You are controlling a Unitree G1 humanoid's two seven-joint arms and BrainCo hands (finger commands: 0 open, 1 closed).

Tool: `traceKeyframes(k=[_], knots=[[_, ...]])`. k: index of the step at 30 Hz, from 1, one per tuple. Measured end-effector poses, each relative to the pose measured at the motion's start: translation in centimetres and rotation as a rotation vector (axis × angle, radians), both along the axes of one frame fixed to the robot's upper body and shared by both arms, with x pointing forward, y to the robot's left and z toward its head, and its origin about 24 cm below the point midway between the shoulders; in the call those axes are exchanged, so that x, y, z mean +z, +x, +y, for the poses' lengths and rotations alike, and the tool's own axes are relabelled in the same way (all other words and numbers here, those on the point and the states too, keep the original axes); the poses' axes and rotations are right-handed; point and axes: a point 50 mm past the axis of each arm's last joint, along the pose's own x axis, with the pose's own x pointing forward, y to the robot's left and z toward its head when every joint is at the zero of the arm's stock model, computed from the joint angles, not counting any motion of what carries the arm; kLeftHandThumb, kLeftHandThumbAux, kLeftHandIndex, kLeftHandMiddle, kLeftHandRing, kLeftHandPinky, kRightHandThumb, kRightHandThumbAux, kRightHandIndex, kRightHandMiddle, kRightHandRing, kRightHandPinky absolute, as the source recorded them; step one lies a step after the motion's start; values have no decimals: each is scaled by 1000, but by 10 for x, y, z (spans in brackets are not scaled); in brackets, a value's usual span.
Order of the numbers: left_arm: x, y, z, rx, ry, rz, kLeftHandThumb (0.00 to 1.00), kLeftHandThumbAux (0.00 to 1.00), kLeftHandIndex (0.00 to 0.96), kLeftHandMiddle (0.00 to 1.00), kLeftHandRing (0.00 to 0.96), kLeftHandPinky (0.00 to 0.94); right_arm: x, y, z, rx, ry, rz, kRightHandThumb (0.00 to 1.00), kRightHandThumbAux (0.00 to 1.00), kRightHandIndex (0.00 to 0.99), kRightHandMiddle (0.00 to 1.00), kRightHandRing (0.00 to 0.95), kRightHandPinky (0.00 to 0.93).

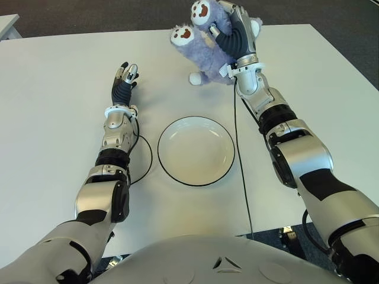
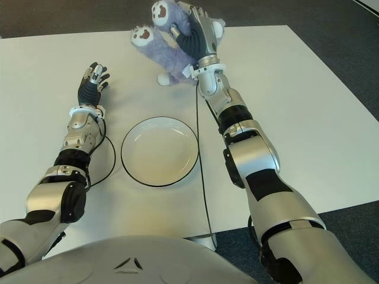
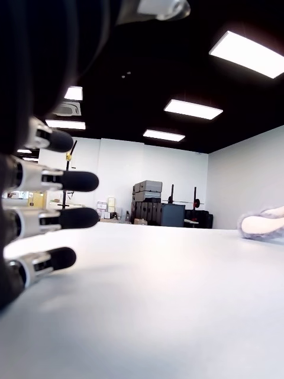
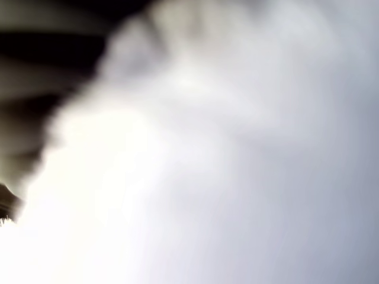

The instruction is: Put the doll into the plate.

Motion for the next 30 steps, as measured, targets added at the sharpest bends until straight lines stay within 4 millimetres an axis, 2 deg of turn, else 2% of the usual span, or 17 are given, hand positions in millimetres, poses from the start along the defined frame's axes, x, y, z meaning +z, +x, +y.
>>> traceKeyframes(k=[21,30], knots=[[0,0,0,0,1,-2,0,421,0,185,171,87,18,-8,5,60,17,-102,708,712,441,835,861,864],[0,0,0,4,1,0,0,425,11,189,173,109,17,-12,6,70,19,-133,709,712,440,850,866,874]])
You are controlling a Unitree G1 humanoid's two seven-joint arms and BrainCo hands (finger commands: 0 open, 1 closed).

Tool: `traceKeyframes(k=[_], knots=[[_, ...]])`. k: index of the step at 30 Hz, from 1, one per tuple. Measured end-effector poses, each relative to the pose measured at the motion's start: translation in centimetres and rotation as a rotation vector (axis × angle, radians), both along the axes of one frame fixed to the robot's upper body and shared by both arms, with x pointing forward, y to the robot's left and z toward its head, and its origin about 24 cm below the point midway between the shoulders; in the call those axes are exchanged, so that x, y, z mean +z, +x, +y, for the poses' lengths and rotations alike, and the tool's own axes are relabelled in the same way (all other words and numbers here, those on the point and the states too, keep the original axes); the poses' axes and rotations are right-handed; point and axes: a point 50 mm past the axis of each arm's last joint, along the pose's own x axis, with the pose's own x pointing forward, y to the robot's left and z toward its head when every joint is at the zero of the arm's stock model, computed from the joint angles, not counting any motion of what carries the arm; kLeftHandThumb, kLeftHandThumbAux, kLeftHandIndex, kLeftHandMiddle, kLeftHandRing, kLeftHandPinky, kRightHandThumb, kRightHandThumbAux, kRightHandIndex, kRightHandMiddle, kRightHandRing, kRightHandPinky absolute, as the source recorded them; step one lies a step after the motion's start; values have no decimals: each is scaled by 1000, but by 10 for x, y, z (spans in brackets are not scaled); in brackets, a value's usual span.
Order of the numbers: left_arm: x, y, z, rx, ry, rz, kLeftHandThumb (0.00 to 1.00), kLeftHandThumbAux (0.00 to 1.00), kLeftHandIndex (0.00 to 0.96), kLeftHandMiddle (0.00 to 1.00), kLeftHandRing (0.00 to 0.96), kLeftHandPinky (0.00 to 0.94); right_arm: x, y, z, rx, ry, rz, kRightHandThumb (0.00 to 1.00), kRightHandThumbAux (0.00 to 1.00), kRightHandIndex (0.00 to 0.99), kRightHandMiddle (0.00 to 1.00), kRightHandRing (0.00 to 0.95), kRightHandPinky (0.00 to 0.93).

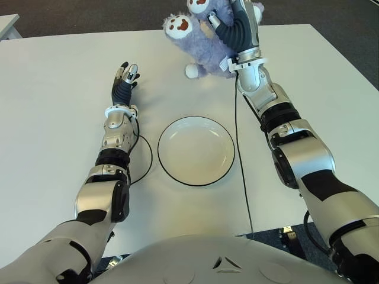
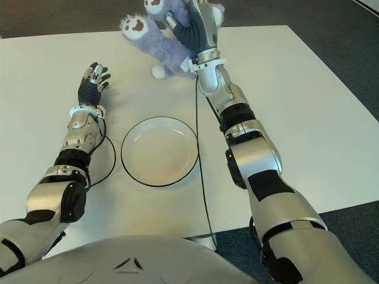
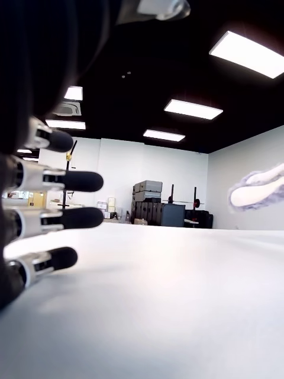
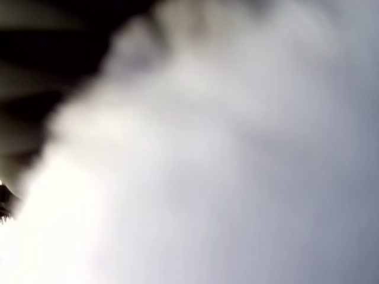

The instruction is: Put the doll into the plate.

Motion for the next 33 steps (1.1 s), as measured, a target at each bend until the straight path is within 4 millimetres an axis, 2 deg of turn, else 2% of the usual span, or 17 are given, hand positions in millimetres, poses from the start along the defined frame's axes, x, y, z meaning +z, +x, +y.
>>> traceKeyframes(k=[13,17,33], knots=[[0,0,0,0,0,-1,0,423,7,189,178,108,-3,-10,6,48,-6,-55,710,711,440,858,869,872],[0,0,0,0,0,0,0,418,1,174,159,78,-3,-14,7,74,-3,-71,709,712,440,856,867,860],[0,0,0,0,0,-1,0,418,0,165,148,65,-1,-25,10,162,-7,-136,705,715,439,854,848,804]])
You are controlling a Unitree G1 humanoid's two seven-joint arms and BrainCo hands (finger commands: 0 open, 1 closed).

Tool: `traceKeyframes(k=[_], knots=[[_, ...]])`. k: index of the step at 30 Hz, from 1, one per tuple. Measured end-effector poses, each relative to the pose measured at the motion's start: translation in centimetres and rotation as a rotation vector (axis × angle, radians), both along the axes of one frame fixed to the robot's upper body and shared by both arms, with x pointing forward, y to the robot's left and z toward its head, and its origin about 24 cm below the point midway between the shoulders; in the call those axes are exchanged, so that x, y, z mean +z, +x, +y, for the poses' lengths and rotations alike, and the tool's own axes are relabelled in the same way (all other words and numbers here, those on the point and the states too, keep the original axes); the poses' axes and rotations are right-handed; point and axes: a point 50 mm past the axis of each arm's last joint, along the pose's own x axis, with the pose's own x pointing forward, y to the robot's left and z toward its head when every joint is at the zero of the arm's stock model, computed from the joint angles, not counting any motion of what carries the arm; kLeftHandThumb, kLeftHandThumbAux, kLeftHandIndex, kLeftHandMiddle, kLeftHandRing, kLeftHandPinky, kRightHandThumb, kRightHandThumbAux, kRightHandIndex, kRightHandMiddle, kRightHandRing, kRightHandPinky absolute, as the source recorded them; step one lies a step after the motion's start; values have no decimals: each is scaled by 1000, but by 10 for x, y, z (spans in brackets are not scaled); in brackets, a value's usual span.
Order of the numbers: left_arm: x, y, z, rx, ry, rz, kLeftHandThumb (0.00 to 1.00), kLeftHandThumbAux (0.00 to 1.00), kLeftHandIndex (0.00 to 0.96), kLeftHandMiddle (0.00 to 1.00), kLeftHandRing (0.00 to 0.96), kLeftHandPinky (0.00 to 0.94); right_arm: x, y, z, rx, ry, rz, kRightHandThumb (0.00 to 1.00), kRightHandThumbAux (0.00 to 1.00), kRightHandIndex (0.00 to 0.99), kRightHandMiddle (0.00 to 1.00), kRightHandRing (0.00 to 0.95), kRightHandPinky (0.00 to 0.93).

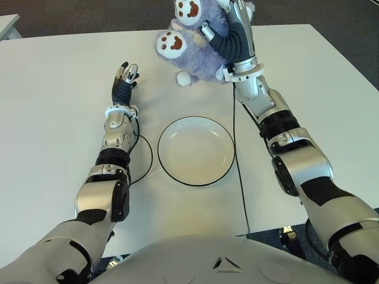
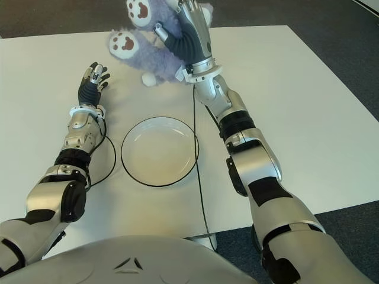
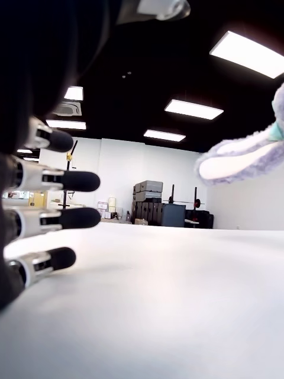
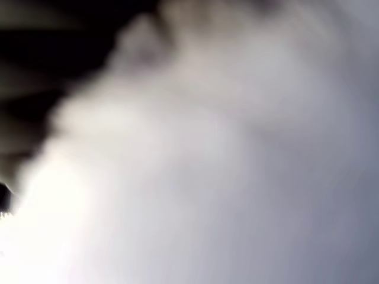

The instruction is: Put the doll into the plate.

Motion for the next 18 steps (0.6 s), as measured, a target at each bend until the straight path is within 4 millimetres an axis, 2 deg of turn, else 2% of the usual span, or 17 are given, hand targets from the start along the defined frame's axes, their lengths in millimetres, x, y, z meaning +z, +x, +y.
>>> traceKeyframes(k=[9,18], knots=[[0,0,0,0,0,1,0,413,1,162,145,77,-3,-5,0,13,-13,-17,707,714,440,859,856,852],[0,1,0,-1,-1,3,0,415,0,164,145,68,-4,-9,1,39,-19,-30,706,715,440,860,853,812]])
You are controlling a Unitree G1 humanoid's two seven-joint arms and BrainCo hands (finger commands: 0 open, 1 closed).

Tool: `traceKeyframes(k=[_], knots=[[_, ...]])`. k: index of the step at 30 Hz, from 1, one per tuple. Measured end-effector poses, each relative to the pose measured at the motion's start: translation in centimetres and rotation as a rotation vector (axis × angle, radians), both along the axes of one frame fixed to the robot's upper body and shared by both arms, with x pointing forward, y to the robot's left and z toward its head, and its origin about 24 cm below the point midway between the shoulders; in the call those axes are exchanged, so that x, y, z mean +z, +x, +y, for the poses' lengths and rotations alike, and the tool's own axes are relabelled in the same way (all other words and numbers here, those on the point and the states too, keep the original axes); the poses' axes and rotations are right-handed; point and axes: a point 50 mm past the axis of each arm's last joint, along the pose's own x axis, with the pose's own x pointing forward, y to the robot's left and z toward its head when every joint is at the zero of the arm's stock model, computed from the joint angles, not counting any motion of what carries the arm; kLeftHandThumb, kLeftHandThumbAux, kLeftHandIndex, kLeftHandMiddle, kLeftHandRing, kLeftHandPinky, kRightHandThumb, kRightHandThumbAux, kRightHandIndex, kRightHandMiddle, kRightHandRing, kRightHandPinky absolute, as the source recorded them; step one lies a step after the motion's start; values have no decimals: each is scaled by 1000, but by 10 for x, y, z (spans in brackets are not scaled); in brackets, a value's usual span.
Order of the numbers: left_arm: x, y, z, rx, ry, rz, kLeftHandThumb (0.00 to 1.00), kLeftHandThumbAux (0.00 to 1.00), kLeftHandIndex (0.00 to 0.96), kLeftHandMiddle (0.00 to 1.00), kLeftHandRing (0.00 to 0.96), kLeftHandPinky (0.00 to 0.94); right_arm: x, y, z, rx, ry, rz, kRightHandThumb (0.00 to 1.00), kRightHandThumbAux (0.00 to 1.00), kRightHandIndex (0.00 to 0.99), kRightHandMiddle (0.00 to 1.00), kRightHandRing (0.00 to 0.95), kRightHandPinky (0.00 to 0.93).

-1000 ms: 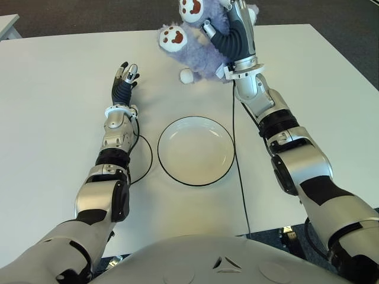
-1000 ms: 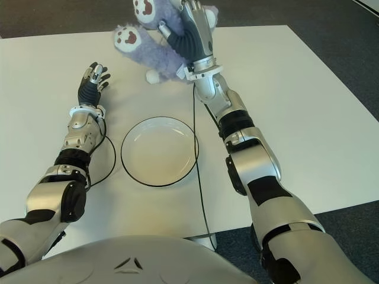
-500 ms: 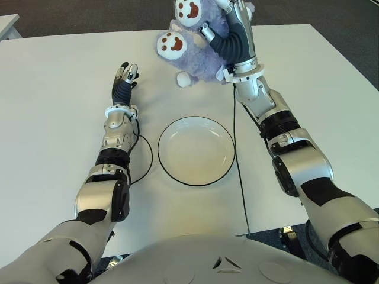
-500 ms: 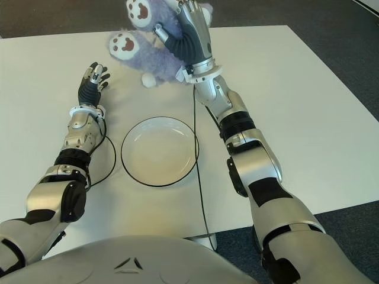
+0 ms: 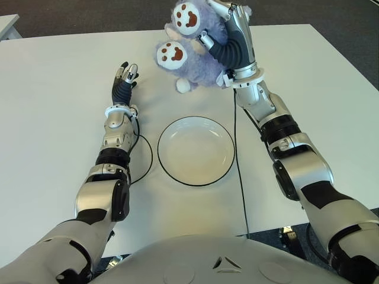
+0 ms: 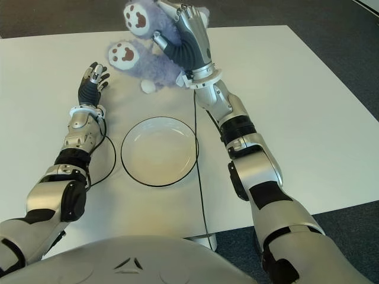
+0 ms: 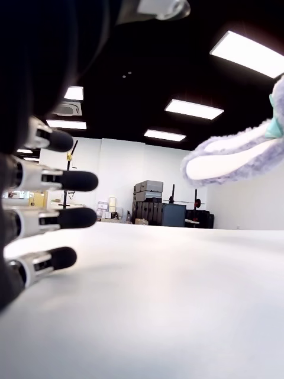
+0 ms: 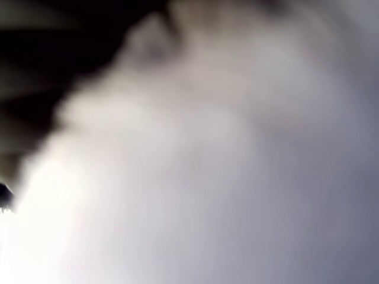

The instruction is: Put the doll into the plate.

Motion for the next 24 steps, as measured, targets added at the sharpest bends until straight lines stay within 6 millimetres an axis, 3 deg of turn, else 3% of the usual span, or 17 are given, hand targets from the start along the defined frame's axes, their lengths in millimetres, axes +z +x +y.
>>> traceKeyframes(k=[8,24], knots=[[0,0,0,0,0,-2,0,418,0,165,143,51,1,-4,1,15,-3,-15,709,714,440,861,862,869],[0,1,0,3,-3,-4,0,416,0,161,134,19,-7,-16,1,73,-34,0,714,712,439,846,862,873]])
